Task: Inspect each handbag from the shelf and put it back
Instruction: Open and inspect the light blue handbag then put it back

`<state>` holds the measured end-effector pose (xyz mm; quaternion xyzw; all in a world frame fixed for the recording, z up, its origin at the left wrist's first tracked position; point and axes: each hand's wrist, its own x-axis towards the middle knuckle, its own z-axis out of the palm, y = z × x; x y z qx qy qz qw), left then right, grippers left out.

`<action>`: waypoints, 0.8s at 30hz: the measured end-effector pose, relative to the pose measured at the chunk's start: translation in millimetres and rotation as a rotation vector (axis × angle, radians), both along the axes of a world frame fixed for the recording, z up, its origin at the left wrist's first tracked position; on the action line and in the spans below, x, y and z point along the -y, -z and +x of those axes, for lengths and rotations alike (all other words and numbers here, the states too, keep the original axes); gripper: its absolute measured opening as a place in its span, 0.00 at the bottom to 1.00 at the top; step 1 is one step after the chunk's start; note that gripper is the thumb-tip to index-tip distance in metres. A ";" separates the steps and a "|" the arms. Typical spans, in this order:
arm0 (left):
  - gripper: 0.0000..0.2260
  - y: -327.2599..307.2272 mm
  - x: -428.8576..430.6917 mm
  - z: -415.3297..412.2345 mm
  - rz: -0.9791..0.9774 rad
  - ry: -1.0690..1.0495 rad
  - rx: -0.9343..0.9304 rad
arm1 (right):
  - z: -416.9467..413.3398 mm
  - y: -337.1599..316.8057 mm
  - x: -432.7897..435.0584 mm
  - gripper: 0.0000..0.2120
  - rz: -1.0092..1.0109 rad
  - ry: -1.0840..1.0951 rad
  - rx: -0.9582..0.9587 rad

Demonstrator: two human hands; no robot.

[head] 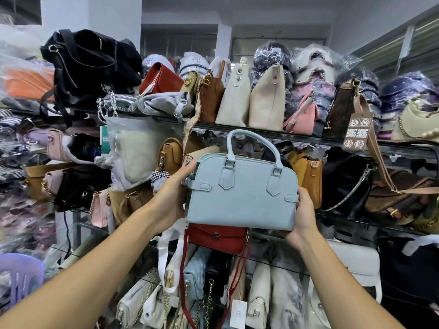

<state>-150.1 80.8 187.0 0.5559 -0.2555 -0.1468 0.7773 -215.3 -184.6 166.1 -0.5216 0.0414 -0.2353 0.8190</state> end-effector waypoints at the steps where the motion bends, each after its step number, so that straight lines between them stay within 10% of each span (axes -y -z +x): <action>1: 0.20 0.6 0.8 -0.1 -0.021 -0.018 0.000 | -0.6 -0.2 -0.8 0.18 -0.005 -0.002 0.005; 16: 0.20 7.8 -3.4 18.3 -0.157 -0.111 -0.126 | -16.8 -10.0 -27.0 0.12 -0.086 0.076 0.021; 24: 0.21 17.4 -13.7 40.8 -0.197 -0.154 -0.240 | -23.6 -11.2 -52.8 0.33 -0.239 0.075 0.075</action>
